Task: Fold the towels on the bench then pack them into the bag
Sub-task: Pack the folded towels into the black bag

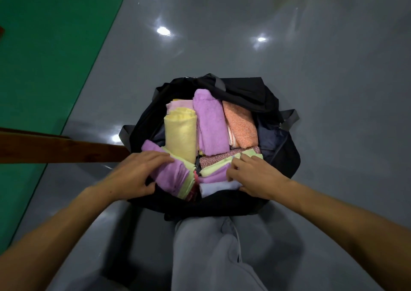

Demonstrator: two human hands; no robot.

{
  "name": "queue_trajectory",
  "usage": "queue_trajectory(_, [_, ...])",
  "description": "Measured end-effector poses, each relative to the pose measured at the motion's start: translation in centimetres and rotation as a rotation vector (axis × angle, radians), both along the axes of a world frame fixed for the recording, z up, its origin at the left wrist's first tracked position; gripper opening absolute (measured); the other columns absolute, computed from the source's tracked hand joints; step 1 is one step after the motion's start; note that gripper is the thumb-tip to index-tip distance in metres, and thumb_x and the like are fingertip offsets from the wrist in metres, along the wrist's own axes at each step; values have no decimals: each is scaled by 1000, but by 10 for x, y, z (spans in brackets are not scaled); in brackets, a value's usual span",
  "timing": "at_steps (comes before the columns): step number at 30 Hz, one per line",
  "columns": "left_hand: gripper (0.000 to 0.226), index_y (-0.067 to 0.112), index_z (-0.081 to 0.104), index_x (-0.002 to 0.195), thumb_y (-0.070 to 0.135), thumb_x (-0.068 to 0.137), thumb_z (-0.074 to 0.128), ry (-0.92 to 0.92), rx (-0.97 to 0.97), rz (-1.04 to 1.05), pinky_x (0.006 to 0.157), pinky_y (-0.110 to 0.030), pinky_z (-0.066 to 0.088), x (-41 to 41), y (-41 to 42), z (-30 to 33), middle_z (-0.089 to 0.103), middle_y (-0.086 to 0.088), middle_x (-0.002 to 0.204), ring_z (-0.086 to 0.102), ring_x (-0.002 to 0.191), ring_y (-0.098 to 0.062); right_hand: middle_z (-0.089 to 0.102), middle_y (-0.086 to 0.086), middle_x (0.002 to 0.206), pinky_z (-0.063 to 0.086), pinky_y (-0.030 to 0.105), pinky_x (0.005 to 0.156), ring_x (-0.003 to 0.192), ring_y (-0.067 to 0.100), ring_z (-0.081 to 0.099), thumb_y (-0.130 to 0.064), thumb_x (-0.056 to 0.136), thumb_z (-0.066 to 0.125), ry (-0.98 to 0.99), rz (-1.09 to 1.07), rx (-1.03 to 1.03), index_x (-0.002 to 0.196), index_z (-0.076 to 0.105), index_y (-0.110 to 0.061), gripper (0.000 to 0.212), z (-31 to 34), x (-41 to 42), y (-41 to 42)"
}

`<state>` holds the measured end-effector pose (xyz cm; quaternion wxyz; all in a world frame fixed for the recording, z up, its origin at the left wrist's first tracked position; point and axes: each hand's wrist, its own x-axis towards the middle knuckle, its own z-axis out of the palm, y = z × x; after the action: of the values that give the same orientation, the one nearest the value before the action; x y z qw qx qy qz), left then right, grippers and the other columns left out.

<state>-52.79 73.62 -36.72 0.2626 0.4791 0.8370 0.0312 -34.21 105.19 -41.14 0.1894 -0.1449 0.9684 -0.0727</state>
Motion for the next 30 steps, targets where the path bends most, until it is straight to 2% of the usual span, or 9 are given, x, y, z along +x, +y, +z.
queue_trajectory(4, [94,35,35,157,46,77,85,102,-87,-107,110,-38,43,-7,2,-13,45,7,158,45,143,-17,61,-4,108,49,39,81,96,21,57,-31,86,73,-6,86,-54,116,58,-29,34,1,5,-3])
queue_trajectory(9, [61,30,66,118,59,68,86,275,0,-258,82,-35,48,-21,3,-16,65,1,114,58,103,-22,58,-4,107,48,38,77,89,21,57,-27,88,65,45,105,-117,111,56,-32,25,5,8,-1])
queue_trajectory(11, [50,30,68,113,57,74,83,241,42,-296,87,-37,50,-23,-1,-16,64,1,117,58,107,-22,52,-3,114,46,36,77,96,20,52,-26,84,67,81,87,-138,104,58,-30,22,6,10,1])
queue_trajectory(14, [41,27,68,114,55,84,74,158,75,-356,102,-38,49,-18,-1,-15,65,2,129,59,121,-23,53,-5,104,45,33,71,91,18,50,-23,81,69,79,115,-190,99,58,-26,21,5,12,-1])
queue_trajectory(17, [54,23,58,129,43,84,81,136,56,-318,113,-39,45,-13,7,-16,62,-2,142,57,133,-23,56,-3,95,47,34,65,83,19,55,-19,81,68,76,87,-163,96,55,-21,20,0,15,-8])
queue_trajectory(21, [72,29,53,133,39,73,90,190,34,-293,98,-35,49,-12,19,-15,69,5,122,64,111,-18,60,3,113,49,34,68,95,23,58,-18,76,80,85,-30,-46,116,64,-19,43,-4,17,-14])
queue_trajectory(25, [44,30,68,108,44,72,89,289,96,-379,80,-33,44,-15,14,-17,67,6,98,61,91,-18,55,4,89,42,38,62,79,24,51,-9,79,69,191,91,56,99,62,-17,24,-6,22,-17])
queue_trajectory(28, [31,26,73,101,33,75,88,288,186,-372,81,-34,45,-16,0,-16,66,1,102,60,96,-23,53,5,89,42,40,65,79,25,46,-9,82,63,218,146,60,99,62,-17,19,-8,27,-17])
queue_trajectory(30, [31,23,75,107,31,78,86,228,221,-351,93,-39,52,-15,-3,-13,70,-2,118,63,112,-26,54,6,95,43,40,70,85,27,45,-11,82,65,180,176,45,101,63,-17,20,-10,29,-14])
